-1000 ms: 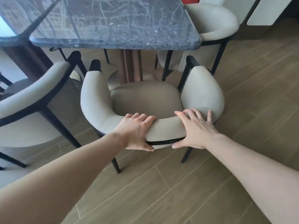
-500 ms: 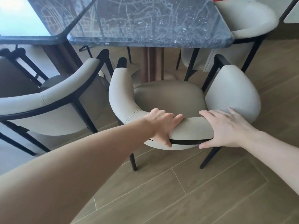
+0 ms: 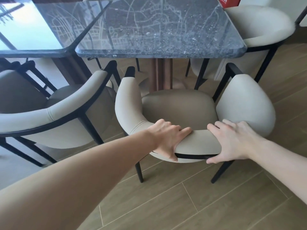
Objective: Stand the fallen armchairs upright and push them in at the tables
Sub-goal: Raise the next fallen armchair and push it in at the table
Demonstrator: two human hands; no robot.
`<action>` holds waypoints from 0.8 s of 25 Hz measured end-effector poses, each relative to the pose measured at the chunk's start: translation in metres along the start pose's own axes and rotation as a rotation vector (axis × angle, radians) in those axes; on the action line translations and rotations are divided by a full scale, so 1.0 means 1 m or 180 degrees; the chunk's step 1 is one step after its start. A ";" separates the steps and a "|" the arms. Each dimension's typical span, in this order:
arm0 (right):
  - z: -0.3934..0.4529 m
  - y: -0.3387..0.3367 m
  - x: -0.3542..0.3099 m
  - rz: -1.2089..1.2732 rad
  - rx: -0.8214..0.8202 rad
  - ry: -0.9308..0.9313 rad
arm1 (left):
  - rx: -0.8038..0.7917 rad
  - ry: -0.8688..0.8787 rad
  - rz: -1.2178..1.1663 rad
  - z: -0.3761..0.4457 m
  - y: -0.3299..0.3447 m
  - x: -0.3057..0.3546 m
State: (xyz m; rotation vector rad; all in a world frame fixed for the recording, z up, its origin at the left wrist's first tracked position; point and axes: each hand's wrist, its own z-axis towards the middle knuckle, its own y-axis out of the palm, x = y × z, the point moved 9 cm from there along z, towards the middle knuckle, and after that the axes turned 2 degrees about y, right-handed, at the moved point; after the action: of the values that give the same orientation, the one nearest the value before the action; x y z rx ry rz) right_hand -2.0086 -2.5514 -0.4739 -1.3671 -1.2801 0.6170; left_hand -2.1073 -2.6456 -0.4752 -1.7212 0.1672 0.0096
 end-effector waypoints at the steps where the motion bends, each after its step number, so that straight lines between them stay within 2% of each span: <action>1: 0.003 -0.004 0.003 0.0022 0.0021 0.0019 | 0.0003 -0.0006 -0.0016 0.003 -0.003 -0.004; 5: 0.009 -0.015 0.014 -0.0016 0.0092 0.0038 | 0.0041 -0.0028 -0.0032 0.010 -0.018 -0.013; 15: -0.004 0.006 0.000 0.0014 0.0245 -0.0031 | -0.0157 -0.0022 -0.0113 -0.003 0.008 0.008; 18: -0.004 0.007 -0.002 0.0077 0.0154 -0.0046 | -0.0694 -0.0171 -0.0788 -0.007 0.012 -0.012; 19: -0.004 0.007 0.000 0.0088 0.0075 -0.0027 | -0.0810 -0.0390 -0.1170 -0.010 0.011 -0.027; 20: -0.006 0.007 0.002 0.0160 -0.0005 0.0021 | -0.0668 -0.0779 -0.1463 -0.015 0.010 -0.050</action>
State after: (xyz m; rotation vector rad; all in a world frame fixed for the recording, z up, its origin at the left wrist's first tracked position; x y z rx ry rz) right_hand -2.0007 -2.5501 -0.4780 -1.4053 -1.2444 0.6456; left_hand -2.1593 -2.6564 -0.4772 -1.9157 -0.4248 -0.1042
